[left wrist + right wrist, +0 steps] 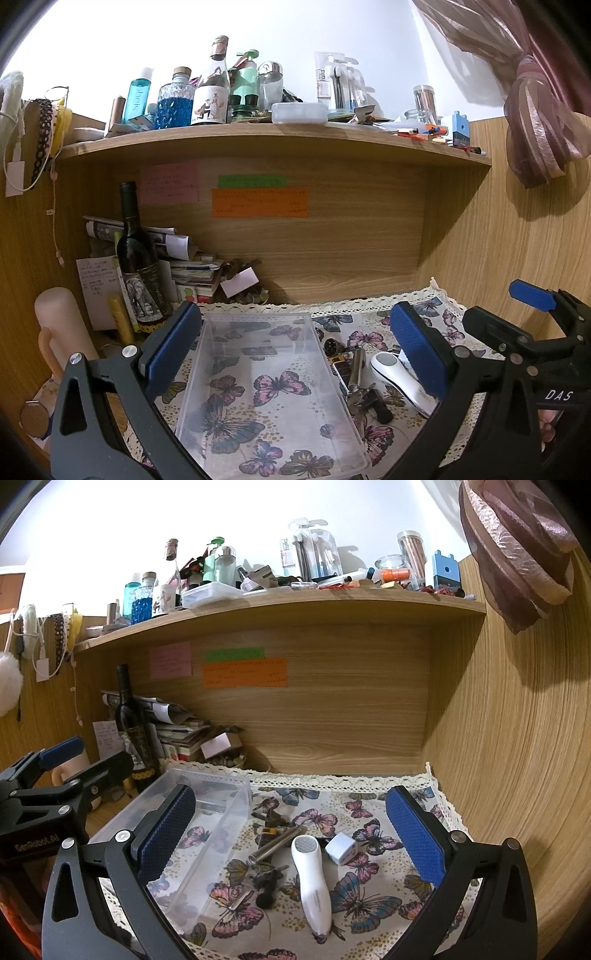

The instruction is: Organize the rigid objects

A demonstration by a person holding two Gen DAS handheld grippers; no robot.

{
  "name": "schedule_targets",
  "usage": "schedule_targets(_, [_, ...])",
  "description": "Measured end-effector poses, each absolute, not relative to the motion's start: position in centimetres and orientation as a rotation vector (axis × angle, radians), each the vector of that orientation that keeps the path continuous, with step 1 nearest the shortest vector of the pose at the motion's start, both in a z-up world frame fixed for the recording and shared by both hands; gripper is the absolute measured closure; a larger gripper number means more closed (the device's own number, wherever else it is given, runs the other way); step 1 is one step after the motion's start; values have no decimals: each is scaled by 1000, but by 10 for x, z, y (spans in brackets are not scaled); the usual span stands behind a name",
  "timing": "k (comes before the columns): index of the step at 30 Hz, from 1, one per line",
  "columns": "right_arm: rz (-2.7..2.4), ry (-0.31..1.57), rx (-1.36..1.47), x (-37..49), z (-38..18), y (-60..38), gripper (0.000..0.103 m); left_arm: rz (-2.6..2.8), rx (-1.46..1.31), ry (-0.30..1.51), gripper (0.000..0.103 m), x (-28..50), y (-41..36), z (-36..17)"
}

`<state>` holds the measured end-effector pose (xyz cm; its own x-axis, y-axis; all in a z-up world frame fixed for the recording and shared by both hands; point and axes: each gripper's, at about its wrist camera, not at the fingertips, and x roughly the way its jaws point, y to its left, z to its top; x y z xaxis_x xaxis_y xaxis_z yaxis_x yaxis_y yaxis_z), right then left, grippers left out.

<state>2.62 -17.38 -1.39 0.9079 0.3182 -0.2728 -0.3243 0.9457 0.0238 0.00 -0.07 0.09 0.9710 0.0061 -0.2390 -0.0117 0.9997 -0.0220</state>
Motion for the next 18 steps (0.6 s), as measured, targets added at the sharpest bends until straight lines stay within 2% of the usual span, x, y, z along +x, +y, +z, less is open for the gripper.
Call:
schedule_targets(10, [321, 296, -27, 35, -20, -171, 0, -24, -53, 249, 0, 7, 9, -3])
schedule_targets(18, [305, 317, -26, 48, -33, -172, 0, 3, -31, 339, 0, 25, 34, -17])
